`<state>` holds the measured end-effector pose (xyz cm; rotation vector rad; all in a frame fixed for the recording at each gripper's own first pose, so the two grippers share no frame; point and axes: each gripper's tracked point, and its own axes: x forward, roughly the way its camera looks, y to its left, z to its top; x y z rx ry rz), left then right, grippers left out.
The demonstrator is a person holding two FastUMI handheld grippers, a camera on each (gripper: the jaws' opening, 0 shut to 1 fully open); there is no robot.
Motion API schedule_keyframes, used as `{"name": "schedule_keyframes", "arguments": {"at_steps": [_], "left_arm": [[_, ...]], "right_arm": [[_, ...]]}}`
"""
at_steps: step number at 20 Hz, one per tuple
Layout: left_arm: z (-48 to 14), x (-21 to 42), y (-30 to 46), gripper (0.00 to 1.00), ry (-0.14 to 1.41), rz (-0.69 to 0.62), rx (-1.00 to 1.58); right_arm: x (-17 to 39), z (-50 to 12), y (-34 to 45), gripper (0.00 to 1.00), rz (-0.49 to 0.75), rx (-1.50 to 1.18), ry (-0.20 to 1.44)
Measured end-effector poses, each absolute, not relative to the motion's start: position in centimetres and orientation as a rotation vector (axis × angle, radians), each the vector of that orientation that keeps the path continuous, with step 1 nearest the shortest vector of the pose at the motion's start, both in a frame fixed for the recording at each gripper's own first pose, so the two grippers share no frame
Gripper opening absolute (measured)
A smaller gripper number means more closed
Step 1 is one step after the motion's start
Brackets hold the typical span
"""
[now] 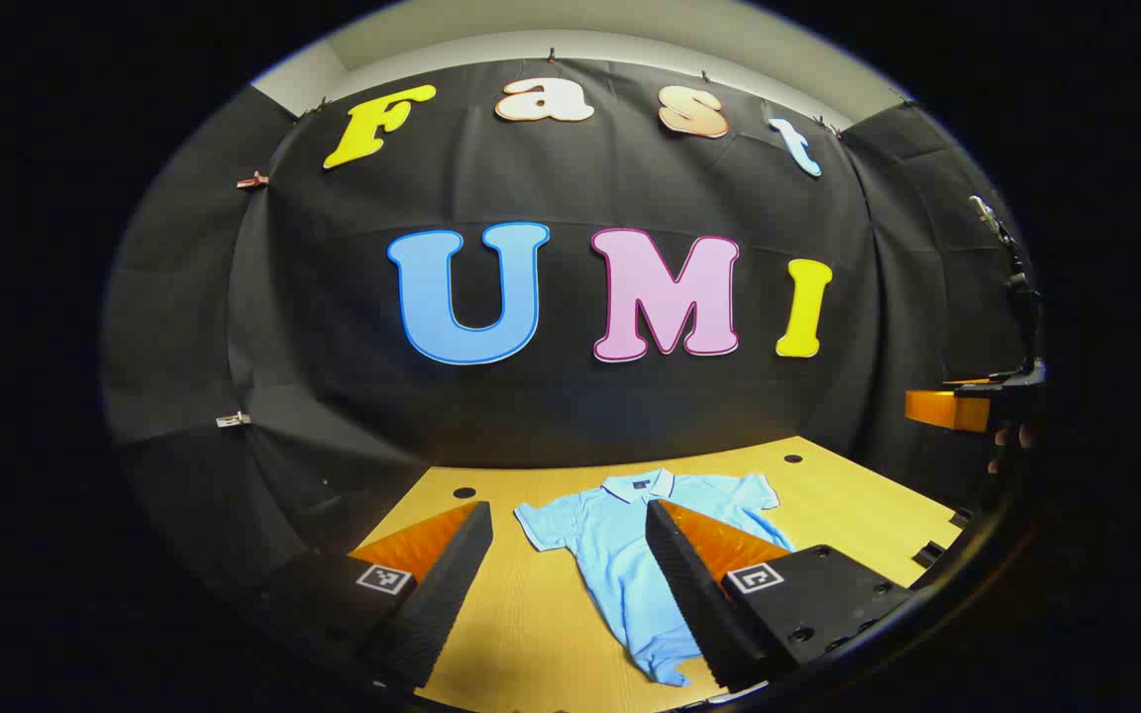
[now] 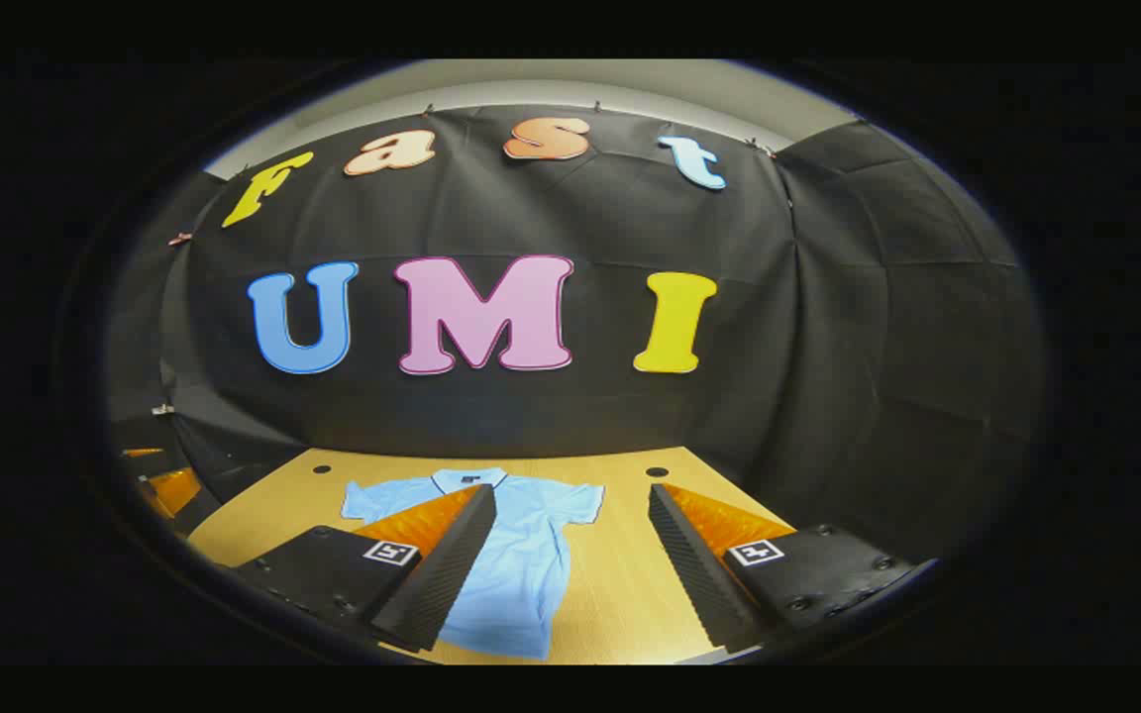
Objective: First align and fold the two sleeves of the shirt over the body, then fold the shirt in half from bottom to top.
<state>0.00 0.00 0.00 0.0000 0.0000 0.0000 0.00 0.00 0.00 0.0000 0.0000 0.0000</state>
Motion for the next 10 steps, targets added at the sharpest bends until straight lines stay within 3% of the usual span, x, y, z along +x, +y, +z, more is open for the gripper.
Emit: {"name": "schedule_keyframes", "arguments": {"at_steps": [10], "left_arm": [[0.0,3.1,-2.4,1.00,0.031,-0.005,0.001]], "right_arm": [[3.8,-0.7,-1.6,0.97,0.006,0.002,0.022]]}}
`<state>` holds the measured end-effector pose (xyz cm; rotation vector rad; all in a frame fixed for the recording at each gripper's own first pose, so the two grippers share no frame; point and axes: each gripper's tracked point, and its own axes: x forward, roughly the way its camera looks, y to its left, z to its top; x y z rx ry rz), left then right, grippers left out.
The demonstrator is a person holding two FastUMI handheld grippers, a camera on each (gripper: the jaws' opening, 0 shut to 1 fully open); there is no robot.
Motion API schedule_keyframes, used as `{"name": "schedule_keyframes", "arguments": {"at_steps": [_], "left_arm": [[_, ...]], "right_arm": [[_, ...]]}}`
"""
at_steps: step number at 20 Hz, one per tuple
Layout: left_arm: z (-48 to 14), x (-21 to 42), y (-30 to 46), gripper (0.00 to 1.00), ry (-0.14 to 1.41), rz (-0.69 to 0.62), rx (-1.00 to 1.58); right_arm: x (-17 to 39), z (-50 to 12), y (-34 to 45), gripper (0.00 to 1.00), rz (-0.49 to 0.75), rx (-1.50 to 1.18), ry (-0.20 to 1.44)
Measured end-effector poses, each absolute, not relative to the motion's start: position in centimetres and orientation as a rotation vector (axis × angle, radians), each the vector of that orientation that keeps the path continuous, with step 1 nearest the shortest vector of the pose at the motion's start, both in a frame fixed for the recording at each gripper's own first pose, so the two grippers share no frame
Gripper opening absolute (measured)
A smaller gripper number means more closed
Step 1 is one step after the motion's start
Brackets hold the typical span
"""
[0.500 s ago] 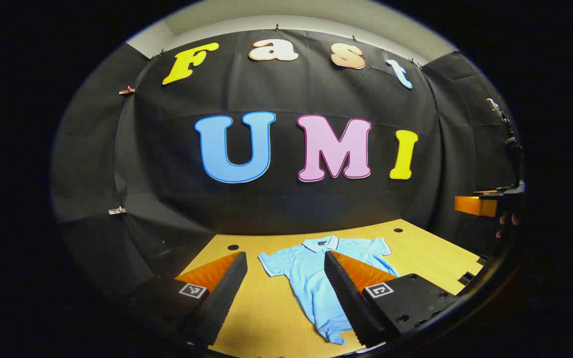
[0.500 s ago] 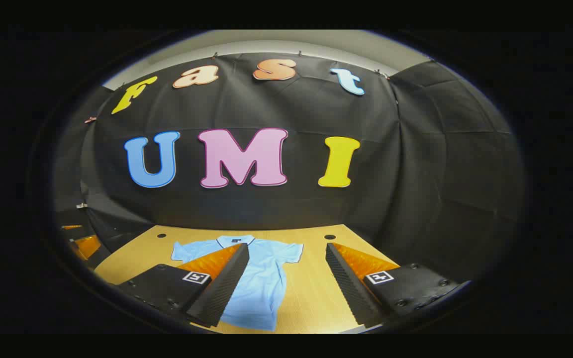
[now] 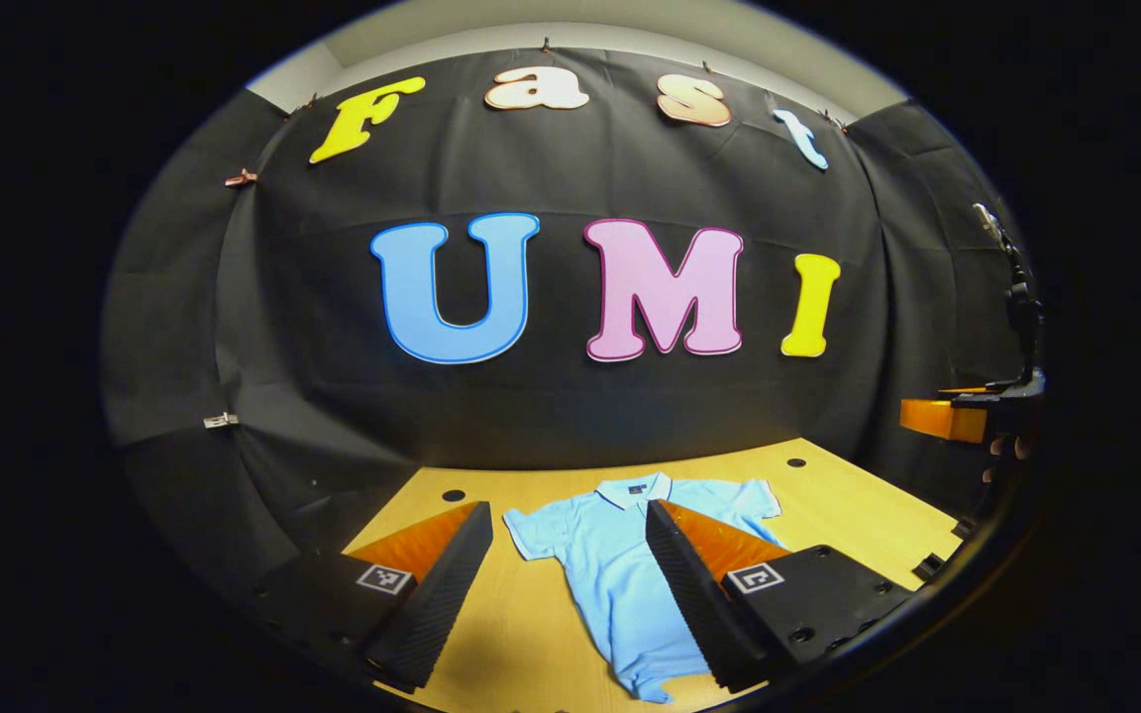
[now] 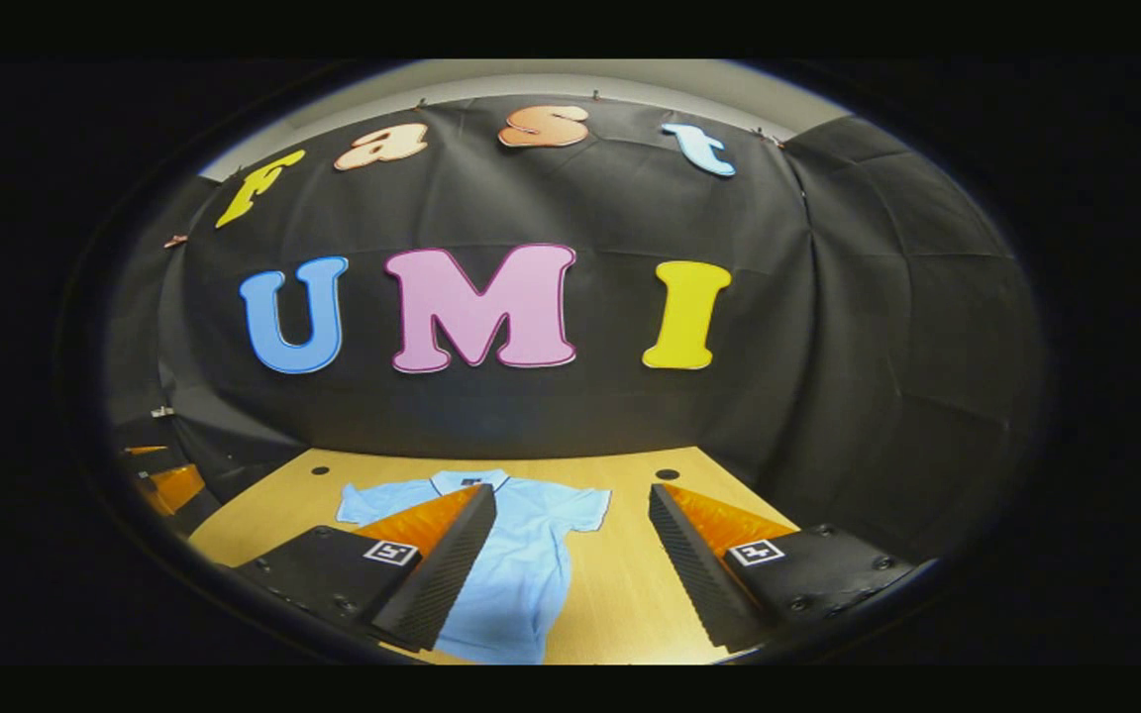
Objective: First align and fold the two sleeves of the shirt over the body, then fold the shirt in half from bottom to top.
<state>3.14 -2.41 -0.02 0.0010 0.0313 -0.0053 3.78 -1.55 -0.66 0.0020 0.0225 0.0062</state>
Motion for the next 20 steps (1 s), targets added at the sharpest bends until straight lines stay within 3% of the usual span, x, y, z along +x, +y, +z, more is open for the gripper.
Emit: {"name": "schedule_keyframes", "arguments": {"at_steps": [13,20], "left_arm": [[0.1,4.1,-3.8,0.99,0.029,-0.015,0.021],[0.0,6.3,-3.0,0.99,0.058,0.027,0.022]], "right_arm": [[6.0,-2.1,-2.6,0.97,0.011,-0.010,0.051],[12.9,-3.4,-3.3,0.97,0.026,-0.048,0.102]]}}
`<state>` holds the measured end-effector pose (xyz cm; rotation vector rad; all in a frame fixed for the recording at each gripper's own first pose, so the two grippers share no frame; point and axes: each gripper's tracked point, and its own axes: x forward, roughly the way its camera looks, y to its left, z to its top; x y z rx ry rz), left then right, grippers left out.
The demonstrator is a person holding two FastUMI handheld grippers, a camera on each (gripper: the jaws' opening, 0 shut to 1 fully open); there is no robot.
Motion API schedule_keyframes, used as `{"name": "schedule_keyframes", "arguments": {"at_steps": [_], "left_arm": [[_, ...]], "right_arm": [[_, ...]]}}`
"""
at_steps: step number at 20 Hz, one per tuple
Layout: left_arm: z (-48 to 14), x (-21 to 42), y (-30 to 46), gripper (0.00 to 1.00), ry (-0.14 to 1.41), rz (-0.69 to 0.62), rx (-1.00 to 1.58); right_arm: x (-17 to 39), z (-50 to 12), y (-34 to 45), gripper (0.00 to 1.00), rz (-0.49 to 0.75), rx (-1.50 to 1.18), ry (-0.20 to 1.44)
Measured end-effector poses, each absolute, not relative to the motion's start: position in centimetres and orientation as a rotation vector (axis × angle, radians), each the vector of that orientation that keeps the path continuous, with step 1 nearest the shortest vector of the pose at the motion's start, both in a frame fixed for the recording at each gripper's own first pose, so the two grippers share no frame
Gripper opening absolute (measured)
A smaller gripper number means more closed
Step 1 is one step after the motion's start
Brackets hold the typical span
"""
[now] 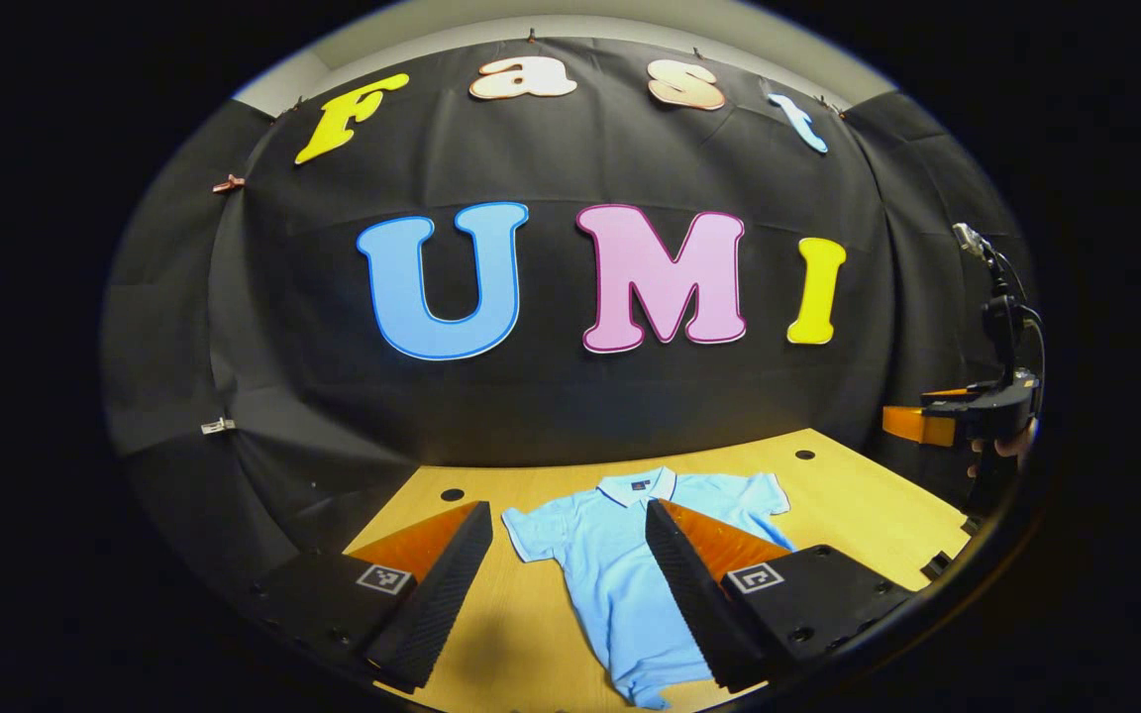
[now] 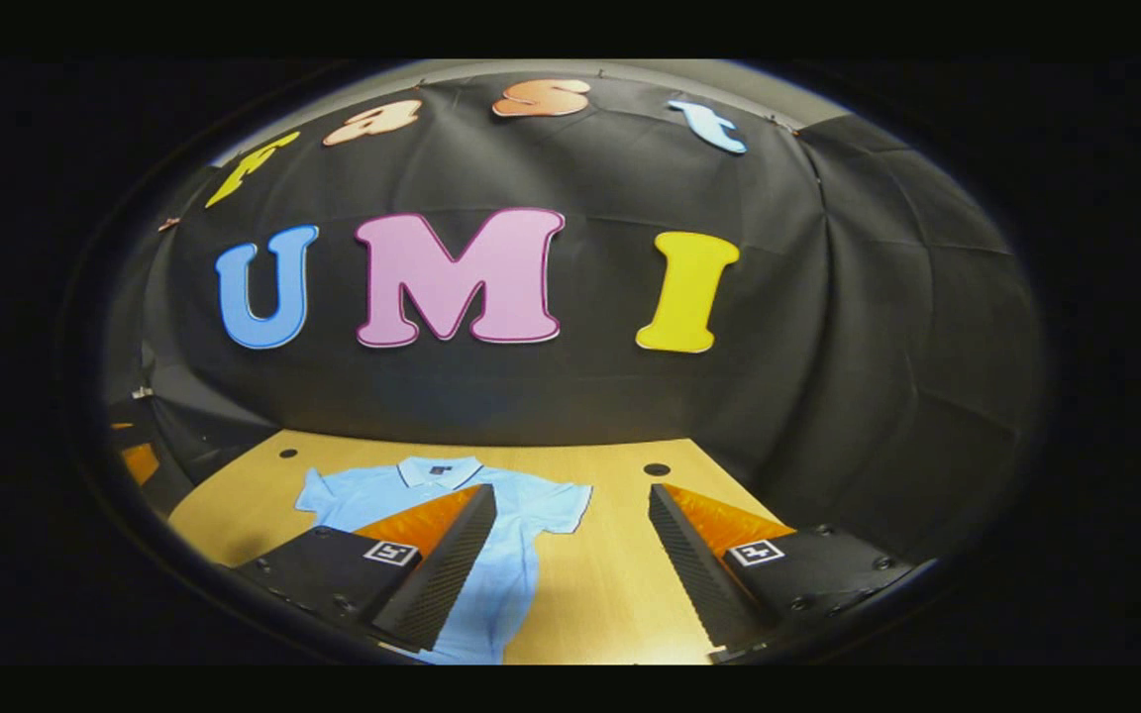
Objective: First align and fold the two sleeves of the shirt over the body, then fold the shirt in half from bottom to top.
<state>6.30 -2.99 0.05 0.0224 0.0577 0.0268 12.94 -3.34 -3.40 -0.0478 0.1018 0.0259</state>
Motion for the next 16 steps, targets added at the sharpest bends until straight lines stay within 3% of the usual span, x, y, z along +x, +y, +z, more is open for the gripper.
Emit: {"name": "schedule_keyframes", "arguments": {"at_steps": [6,11,16], "left_arm": [[-1.0,9.6,-2.8,1.00,0.113,0.073,0.014],[-2.7,12.4,-2.8,1.00,0.158,0.111,0.013],[-6.0,15.2,-2.5,1.00,0.197,0.144,-0.028]], "right_arm": [[24.5,-7.1,-3.1,0.98,0.081,-0.039,0.210],[35.1,-14.8,-2.4,0.98,0.116,-0.042,0.359],[43.0,-22.3,-4.0,0.97,0.041,0.063,0.480]]}}
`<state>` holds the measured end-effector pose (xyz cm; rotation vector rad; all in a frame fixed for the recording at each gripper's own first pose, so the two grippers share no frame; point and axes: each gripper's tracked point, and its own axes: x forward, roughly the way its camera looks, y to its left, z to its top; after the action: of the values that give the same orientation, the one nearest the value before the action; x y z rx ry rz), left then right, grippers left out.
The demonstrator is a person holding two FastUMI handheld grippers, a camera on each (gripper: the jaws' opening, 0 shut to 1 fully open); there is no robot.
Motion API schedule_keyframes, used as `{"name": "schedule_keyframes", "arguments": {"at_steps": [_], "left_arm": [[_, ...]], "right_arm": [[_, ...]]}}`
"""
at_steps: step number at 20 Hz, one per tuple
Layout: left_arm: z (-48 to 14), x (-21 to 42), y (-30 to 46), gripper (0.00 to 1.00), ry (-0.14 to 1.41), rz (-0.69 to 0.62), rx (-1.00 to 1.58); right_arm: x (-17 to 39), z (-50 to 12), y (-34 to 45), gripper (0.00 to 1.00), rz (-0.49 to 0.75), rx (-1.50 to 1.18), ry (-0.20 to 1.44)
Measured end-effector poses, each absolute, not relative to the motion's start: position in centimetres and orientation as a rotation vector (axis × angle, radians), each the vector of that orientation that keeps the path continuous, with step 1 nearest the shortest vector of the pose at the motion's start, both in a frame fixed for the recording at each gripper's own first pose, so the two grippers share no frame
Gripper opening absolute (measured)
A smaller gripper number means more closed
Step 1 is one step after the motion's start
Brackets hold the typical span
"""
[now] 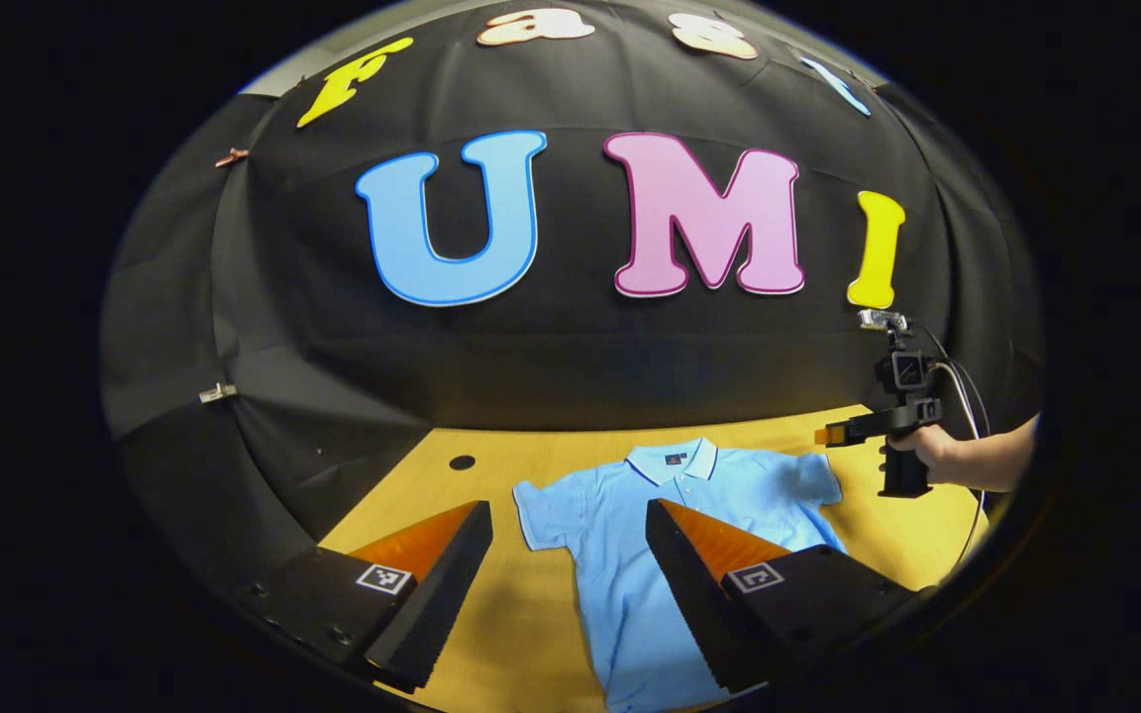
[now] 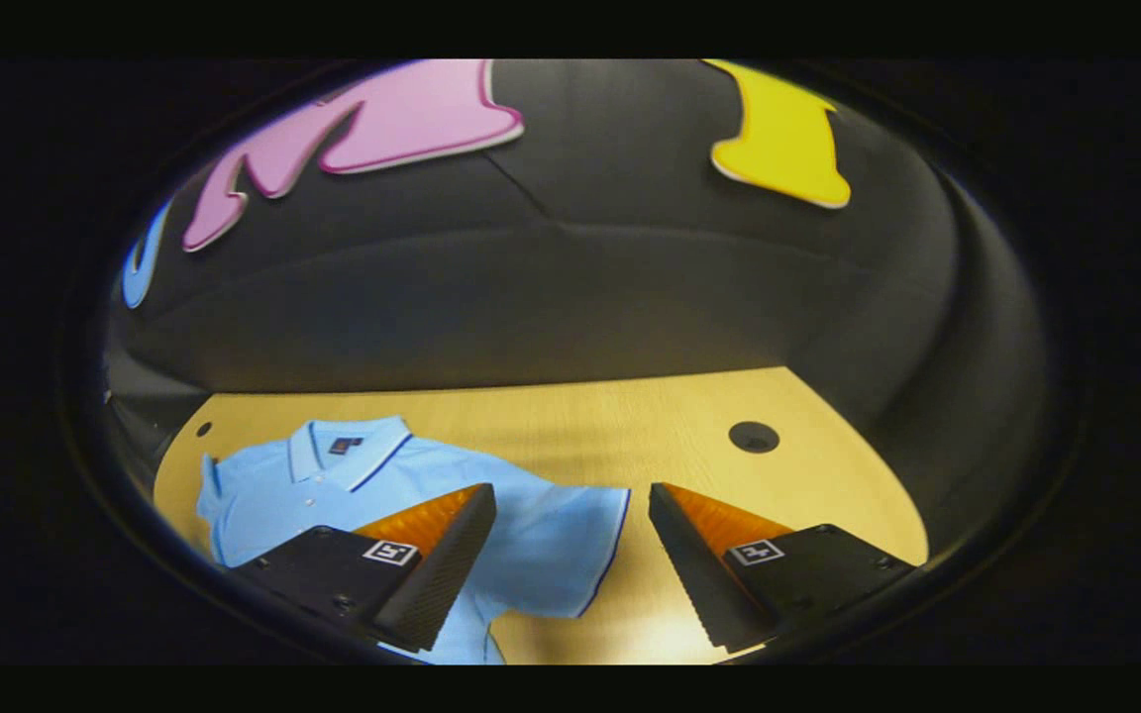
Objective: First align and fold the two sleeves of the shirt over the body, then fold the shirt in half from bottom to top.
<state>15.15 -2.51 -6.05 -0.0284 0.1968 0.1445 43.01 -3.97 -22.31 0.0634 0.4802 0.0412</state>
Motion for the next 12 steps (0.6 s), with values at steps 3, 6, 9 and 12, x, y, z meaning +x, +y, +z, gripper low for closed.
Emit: {"name": "schedule_keyframes", "arguments": {"at_steps": [3,6,9,12], "left_arm": [[-7.8,16.4,-2.4,1.00,0.224,0.166,-0.078],[-8.0,16.9,-2.4,1.00,0.227,0.180,-0.087],[-8.2,17.3,-2.6,1.00,0.230,0.174,-0.080],[-8.9,17.4,-2.7,1.00,0.239,0.183,-0.080]], "right_arm": [[45.1,-26.3,-5.4,0.94,0.003,0.053,0.548],[45.5,-27.8,-5.0,0.98,0.009,0.028,0.554],[46.2,-28.2,-4.4,0.98,0.051,-0.018,0.536],[46.0,-28.3,-3.5,0.78,0.069,-0.018,0.541]]}}
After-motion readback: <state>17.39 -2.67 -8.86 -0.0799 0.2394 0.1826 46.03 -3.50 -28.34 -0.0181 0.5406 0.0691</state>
